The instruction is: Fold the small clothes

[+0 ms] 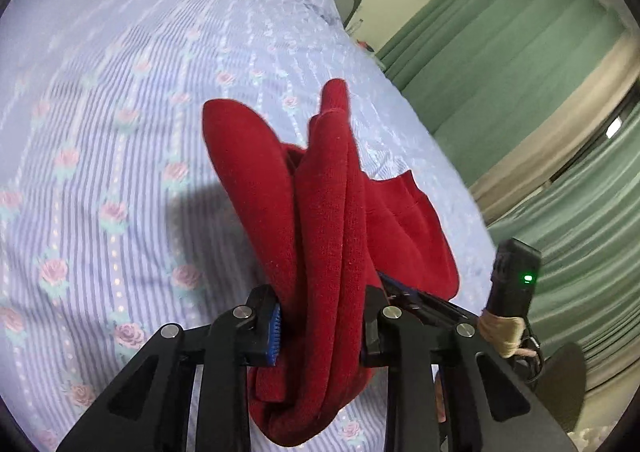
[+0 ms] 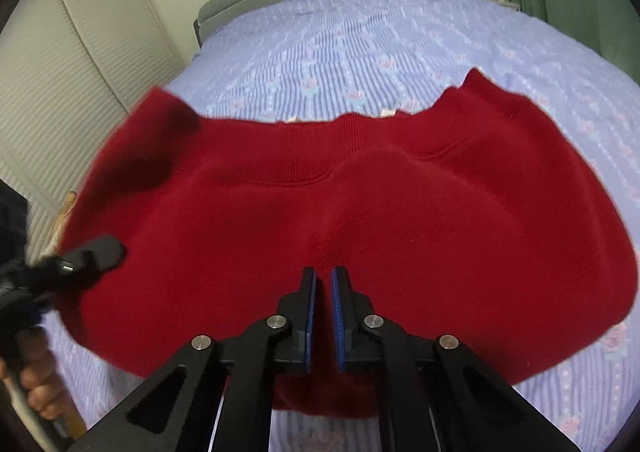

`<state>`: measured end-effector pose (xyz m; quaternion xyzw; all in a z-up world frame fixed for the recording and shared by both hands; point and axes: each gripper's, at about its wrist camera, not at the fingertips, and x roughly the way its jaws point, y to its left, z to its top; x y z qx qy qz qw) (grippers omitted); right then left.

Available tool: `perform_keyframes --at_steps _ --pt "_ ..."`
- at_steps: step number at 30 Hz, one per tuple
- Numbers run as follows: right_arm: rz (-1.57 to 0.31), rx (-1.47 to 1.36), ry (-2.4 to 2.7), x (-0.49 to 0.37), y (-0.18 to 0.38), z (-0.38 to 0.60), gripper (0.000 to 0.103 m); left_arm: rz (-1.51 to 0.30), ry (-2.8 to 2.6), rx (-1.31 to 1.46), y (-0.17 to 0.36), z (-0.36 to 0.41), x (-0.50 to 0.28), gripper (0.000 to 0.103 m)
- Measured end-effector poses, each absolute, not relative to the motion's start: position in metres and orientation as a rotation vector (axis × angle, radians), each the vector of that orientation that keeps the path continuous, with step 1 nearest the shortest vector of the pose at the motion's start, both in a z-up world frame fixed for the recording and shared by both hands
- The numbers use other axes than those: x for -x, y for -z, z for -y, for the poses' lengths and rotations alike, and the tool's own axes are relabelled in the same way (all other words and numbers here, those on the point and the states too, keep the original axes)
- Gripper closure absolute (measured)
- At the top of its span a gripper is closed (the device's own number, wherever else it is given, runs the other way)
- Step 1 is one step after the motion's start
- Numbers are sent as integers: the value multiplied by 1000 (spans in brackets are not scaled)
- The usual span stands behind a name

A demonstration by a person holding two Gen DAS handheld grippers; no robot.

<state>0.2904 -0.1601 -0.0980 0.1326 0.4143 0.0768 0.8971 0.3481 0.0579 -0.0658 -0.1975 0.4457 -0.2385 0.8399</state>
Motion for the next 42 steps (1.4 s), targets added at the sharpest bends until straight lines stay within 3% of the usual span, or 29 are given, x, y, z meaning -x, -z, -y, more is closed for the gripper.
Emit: perform_keyframes --at_steps 8,18,26,42 --pt "-864 -275 -210 -299 96 161 99 -951 425 328 27 -16 -359 76" --pt "-725 -347 -120 -254 53 250 99 -924 395 276 1 70 -379 76" --pt "-693 -421 -90 -242 57 310 99 -937 379 216 10 148 -384 76" --pt "-662 -534 52 -203 81 381 99 -1061 379 198 69 222 -397 73"
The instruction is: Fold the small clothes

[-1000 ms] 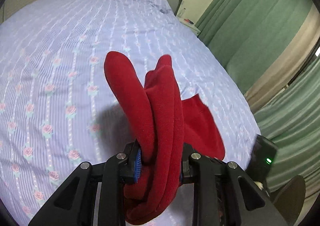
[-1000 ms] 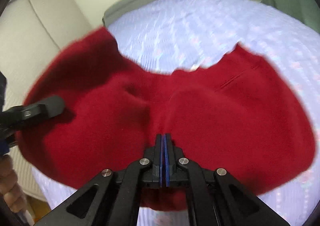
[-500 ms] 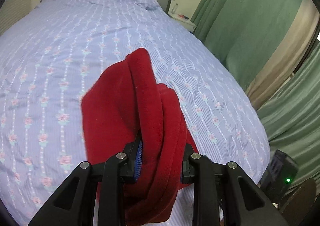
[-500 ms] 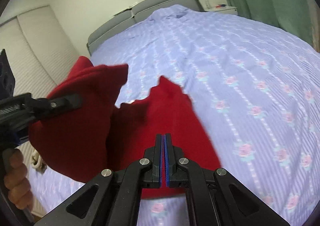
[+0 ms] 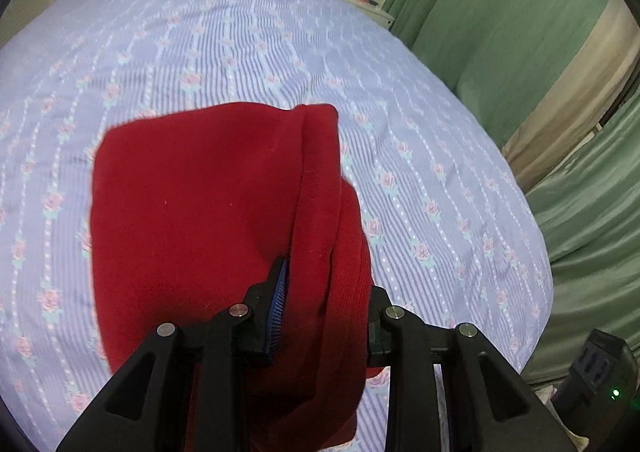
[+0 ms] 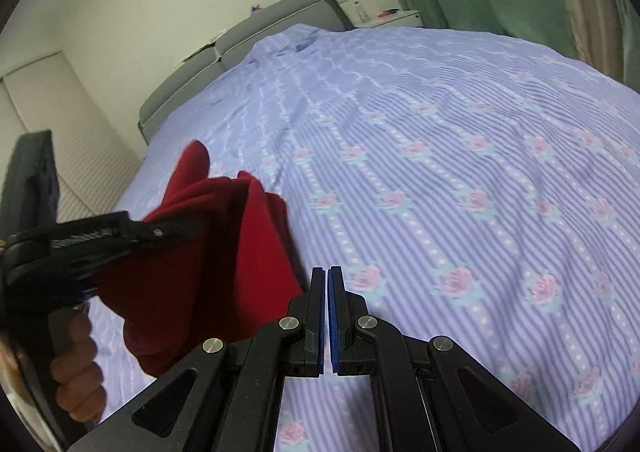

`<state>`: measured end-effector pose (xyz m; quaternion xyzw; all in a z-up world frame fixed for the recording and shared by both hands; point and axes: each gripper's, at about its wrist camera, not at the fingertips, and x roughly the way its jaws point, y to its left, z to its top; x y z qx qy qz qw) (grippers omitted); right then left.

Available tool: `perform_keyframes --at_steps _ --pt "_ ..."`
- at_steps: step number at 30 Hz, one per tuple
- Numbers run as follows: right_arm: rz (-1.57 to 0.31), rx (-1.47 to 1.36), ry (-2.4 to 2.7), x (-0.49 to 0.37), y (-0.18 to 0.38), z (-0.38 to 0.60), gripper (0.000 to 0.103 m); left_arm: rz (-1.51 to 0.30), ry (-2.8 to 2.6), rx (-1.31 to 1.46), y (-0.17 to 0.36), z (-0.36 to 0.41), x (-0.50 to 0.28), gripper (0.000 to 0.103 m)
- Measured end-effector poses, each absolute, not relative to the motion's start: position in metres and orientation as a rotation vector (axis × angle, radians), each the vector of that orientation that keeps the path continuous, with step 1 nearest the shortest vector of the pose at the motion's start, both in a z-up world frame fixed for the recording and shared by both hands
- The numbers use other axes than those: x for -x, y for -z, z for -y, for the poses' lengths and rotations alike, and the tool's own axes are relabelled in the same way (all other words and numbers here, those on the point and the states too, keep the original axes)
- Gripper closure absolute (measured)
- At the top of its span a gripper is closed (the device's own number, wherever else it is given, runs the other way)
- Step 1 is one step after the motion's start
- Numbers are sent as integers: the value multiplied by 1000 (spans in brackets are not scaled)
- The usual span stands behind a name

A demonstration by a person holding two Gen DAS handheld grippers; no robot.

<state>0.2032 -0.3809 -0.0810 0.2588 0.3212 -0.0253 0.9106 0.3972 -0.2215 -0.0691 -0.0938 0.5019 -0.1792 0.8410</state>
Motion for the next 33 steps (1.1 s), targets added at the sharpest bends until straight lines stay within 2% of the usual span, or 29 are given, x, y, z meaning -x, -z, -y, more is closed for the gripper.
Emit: perform_keyframes --at_steps 5,8,10,11,14,16,18,22,24,27,31,33 --pt "-656 -536 77 -194 80 384 99 -1070 397 214 78 222 -399 67" --pt "-657 -530 85 -187 79 384 99 -1085 457 250 76 221 -400 48" --pt "-658 -529 92 -182 78 384 99 -1087 501 270 72 223 -400 32" --pt "-659 -528 89 -181 77 383 99 -1097 527 271 69 224 -400 29" --pt "-657 -522 98 -174 74 381 96 -1097 550 241 55 219 -395 28" --pt "-656 -519 111 -169 70 380 86 -1075 582 240 39 212 -388 28" --pt "-650 -513 113 -167 68 380 79 -1023 653 237 18 200 -373 27" --pt "-625 -497 111 -159 53 373 78 -851 691 84 -12 167 -326 20" --pt "-613 -475 101 -157 45 367 78 -772 646 -53 -9 151 -299 20" --pt "-584 -435 68 -157 28 351 69 -697 545 -185 9 134 -271 20" --pt "-532 -366 -11 -160 3 316 57 -650 445 -241 40 122 -247 20" --pt "-521 -335 -58 -166 -6 301 57 -649 424 -221 55 116 -241 20"
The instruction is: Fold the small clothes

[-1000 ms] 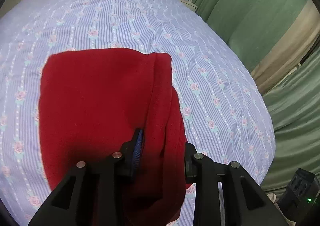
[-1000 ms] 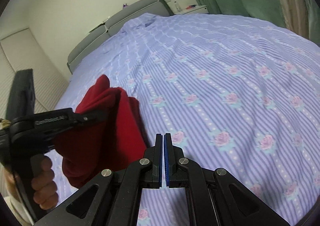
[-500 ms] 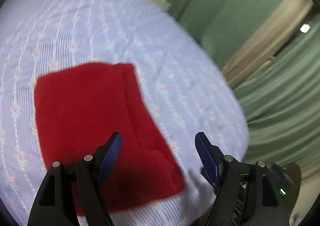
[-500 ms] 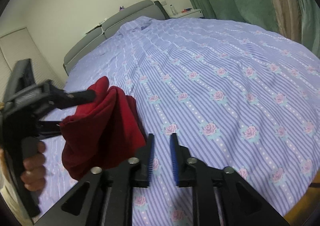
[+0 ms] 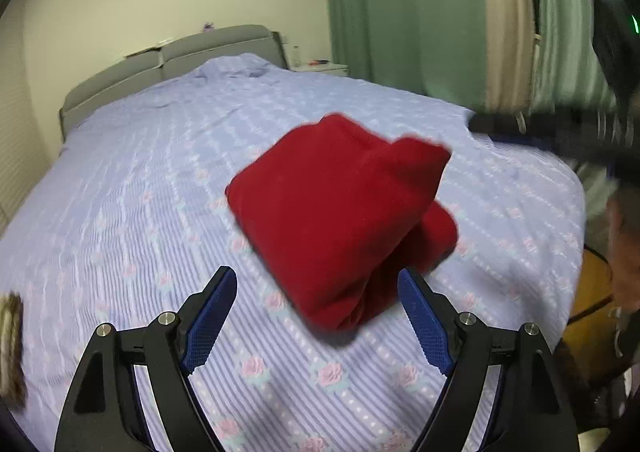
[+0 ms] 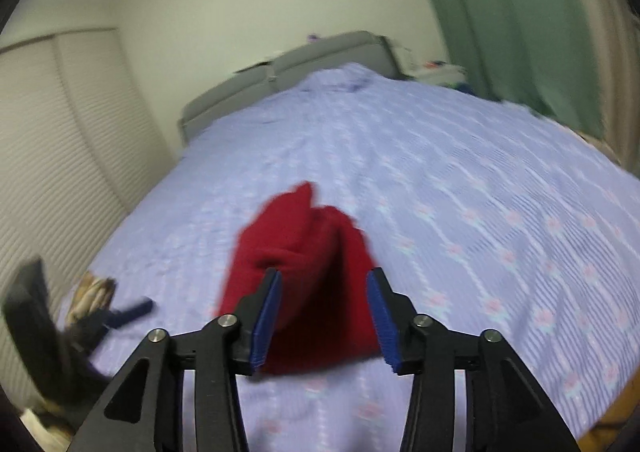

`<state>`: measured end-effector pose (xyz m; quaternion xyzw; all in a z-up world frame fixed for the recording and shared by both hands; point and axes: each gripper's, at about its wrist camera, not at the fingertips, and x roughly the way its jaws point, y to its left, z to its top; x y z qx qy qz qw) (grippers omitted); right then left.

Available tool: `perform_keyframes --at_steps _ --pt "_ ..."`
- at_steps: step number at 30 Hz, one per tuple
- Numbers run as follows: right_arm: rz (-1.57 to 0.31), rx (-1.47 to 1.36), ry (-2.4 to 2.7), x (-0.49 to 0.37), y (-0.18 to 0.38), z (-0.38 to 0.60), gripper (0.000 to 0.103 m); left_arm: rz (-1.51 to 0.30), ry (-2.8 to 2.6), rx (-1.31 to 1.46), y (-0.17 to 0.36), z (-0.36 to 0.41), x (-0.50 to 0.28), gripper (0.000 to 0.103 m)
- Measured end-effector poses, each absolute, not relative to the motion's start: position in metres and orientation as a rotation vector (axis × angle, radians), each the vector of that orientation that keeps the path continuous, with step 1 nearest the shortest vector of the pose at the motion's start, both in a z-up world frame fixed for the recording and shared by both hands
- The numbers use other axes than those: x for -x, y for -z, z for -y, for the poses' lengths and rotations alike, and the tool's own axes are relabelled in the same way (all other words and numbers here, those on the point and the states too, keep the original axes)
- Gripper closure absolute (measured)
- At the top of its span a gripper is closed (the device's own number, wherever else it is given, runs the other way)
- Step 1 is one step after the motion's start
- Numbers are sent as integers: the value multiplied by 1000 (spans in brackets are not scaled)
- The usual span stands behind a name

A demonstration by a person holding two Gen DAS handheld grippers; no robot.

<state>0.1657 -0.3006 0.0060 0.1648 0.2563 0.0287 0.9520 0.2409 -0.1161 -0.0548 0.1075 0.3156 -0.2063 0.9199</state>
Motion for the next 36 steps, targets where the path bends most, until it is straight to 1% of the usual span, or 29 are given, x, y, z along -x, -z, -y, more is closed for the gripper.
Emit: perform_keyframes --at_steps 2,4,7,10,13,20,22,25,26,27,29,30,34,36 --pt "-531 -291 -103 -177 -14 284 57 -682 413 -179 72 116 -245 21" --pt "-544 -234 -121 -190 -17 270 57 -714 388 -144 86 115 -254 25" --pt "-571 -177 -108 -208 -17 260 57 -748 371 -84 100 113 -263 26" --pt "-607 -181 -127 -224 -14 258 57 -777 376 -32 107 117 -271 26" --pt "-639 -183 -124 -233 -6 259 57 -772 352 -74 115 125 -278 27" --pt "-706 -243 -141 -243 15 268 56 -838 317 -28 130 123 -293 29" --pt "-756 -280 -155 -250 25 274 57 -830 322 -31 125 123 -288 36" --pt "-798 -376 -173 -252 40 288 57 -771 291 -117 120 131 -278 38" --pt "-799 -398 -186 -252 43 290 58 -765 287 -127 121 132 -276 40" --pt "-802 -413 -197 -251 46 292 66 -773 290 -119 123 133 -276 44" --pt "-808 -420 -204 -251 51 293 73 -780 289 -102 125 134 -276 49" --pt "-800 -410 -196 -250 52 292 76 -781 294 -92 125 135 -275 54" --pt "-662 -208 -172 -241 23 278 79 -769 268 -63 118 140 -274 60" --pt "-629 -95 -181 -244 14 271 79 -773 244 -30 116 140 -273 62"
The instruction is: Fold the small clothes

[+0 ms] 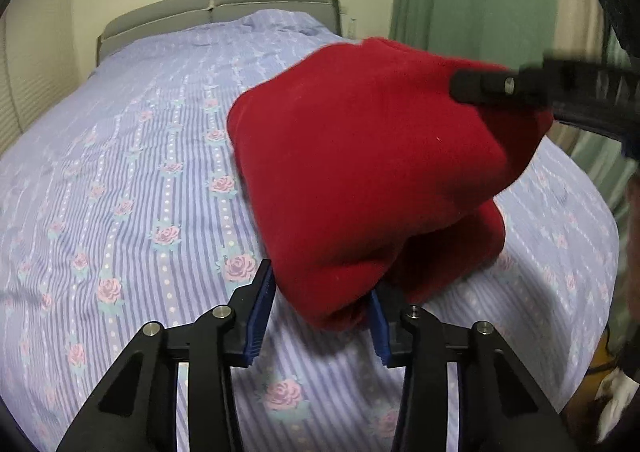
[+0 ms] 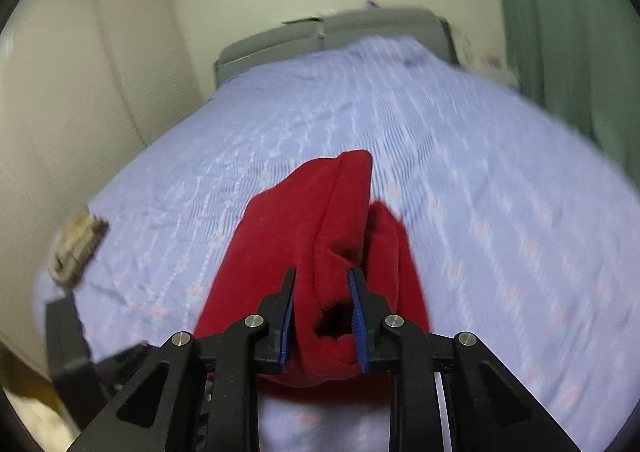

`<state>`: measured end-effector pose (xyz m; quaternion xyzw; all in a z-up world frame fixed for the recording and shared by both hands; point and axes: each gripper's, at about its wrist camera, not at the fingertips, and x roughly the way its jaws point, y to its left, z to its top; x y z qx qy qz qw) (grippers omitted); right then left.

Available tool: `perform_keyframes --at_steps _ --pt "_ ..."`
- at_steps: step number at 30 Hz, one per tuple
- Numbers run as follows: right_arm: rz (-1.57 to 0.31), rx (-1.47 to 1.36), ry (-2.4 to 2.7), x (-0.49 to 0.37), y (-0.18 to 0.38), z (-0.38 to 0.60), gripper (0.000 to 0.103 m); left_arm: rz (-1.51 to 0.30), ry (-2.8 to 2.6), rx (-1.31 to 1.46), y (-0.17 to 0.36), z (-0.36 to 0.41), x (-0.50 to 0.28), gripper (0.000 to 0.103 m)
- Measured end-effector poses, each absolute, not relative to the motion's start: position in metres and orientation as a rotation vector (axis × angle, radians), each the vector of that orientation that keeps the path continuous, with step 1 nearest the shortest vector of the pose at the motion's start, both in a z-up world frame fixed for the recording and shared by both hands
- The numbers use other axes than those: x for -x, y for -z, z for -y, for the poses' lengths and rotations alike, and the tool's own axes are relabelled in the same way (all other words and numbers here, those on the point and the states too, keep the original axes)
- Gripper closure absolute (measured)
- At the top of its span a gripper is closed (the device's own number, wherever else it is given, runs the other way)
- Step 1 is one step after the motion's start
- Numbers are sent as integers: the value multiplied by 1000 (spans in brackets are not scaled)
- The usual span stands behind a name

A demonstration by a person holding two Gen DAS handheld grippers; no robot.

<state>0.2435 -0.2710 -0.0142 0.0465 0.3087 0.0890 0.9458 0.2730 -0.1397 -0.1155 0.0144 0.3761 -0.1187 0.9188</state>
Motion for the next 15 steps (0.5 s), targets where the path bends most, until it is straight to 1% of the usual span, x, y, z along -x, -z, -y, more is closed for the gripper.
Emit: perform_keyframes --at_steps 3,8,15 --pt "-632 32 -177 -249 21 270 81 -803 227 47 115 136 -270 68" --pt "-663 -4 -172 -244 44 294 82 -841 237 89 119 140 -271 69" --pt "-675 42 -151 -242 62 300 82 -836 259 60 125 144 -272 69"
